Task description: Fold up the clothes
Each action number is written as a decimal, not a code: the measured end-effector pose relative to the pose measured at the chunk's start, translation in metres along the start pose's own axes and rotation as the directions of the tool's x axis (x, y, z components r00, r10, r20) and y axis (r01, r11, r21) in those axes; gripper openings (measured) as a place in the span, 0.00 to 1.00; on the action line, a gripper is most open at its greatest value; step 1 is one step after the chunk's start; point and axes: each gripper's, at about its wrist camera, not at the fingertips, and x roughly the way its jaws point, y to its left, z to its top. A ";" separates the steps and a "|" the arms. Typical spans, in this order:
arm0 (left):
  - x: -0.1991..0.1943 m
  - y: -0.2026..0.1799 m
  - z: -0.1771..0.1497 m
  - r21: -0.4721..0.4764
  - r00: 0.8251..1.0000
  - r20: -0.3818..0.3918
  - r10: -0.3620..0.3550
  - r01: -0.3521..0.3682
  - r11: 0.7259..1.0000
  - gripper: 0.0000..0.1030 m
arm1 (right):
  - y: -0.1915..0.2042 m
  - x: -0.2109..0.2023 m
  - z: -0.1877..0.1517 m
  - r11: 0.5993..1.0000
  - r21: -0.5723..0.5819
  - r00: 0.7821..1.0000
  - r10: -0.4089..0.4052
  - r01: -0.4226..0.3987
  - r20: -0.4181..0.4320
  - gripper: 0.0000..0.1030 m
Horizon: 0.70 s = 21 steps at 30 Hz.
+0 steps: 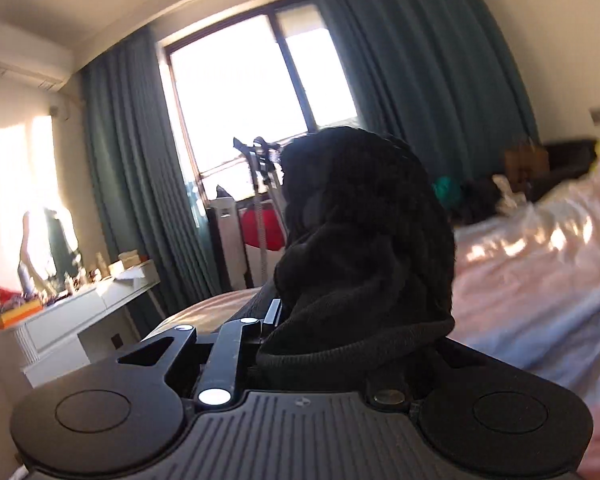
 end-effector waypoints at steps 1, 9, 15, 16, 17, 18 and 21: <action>0.008 -0.018 -0.013 0.068 1.000 -0.012 -0.013 0.014 0.998 0.21 | -0.004 0.000 0.002 1.000 0.021 1.000 0.000 0.000 0.006 0.44; 0.018 -0.033 -0.065 0.263 0.995 -0.083 -0.062 0.082 0.961 0.63 | -0.016 0.017 0.006 0.993 0.093 0.997 0.075 -0.072 -0.023 0.44; -0.004 0.027 -0.094 0.379 0.971 -0.144 -0.189 0.231 0.896 0.91 | -0.010 0.026 0.001 0.972 0.138 0.976 0.203 -0.190 -0.085 0.44; -0.008 0.039 -0.099 0.391 0.968 -0.152 -0.199 0.244 0.888 0.91 | -0.007 0.026 0.000 0.971 0.132 0.973 0.211 -0.198 -0.091 0.44; -0.012 0.051 -0.104 0.402 0.965 -0.161 -0.208 0.257 0.879 0.92 | -0.004 0.027 -0.001 0.970 0.126 0.971 0.218 -0.206 -0.097 0.44; -0.017 0.063 -0.109 0.413 0.961 -0.170 -0.218 0.270 0.870 0.93 | -0.001 0.027 -0.002 0.970 0.120 0.969 0.226 -0.214 -0.103 0.44; -0.013 0.096 -0.115 0.326 0.959 -0.231 -0.166 0.237 0.915 0.93 | 0.009 0.028 -0.004 0.966 0.102 0.961 0.249 -0.237 -0.121 0.44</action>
